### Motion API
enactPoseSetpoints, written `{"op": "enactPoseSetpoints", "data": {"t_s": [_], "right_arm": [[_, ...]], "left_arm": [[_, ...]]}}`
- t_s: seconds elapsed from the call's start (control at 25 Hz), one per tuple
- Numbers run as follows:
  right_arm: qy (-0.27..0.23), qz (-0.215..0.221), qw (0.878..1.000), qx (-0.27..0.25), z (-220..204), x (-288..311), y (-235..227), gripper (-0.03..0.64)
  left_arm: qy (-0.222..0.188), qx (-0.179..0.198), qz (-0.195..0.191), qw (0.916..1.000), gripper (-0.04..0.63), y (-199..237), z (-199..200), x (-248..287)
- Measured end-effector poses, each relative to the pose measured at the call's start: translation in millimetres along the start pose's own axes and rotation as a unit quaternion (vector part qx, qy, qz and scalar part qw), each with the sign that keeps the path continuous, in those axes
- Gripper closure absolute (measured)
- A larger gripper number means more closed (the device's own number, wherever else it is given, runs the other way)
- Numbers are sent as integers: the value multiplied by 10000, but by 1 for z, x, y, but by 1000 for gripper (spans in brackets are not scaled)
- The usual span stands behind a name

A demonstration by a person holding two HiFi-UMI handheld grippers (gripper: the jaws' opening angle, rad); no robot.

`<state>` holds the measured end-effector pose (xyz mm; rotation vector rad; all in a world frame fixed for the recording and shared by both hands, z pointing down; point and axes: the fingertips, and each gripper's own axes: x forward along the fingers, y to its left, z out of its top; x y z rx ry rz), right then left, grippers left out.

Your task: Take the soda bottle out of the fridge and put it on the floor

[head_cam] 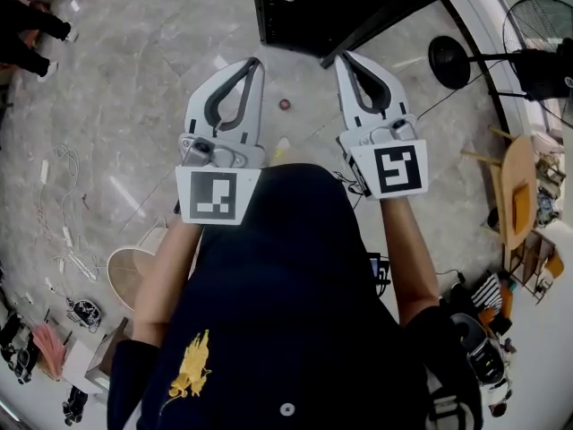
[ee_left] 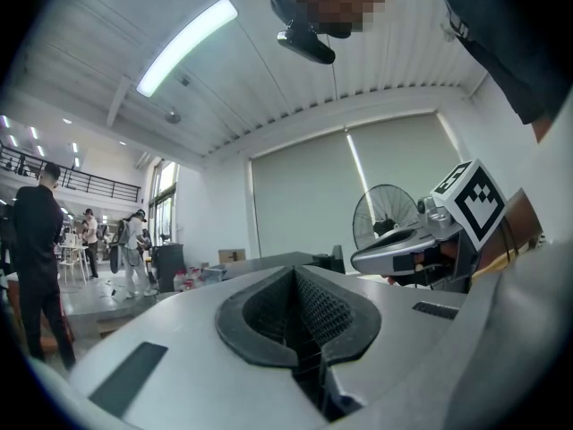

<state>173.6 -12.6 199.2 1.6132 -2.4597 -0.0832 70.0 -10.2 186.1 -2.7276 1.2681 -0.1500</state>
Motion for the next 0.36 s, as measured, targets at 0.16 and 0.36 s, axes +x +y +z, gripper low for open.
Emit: {"op": "enactPoseSetpoints", "data": {"t_s": [0.16, 0.36], "right_arm": [[-122, 83, 9999, -46, 3, 0, 1, 621], [-49, 37, 10000, 20, -4, 2, -3, 621]], "left_arm": [[-32, -38, 10, 10000, 578, -2, 0, 0], [161, -144, 94, 9997, 578, 2, -20, -4]]}}
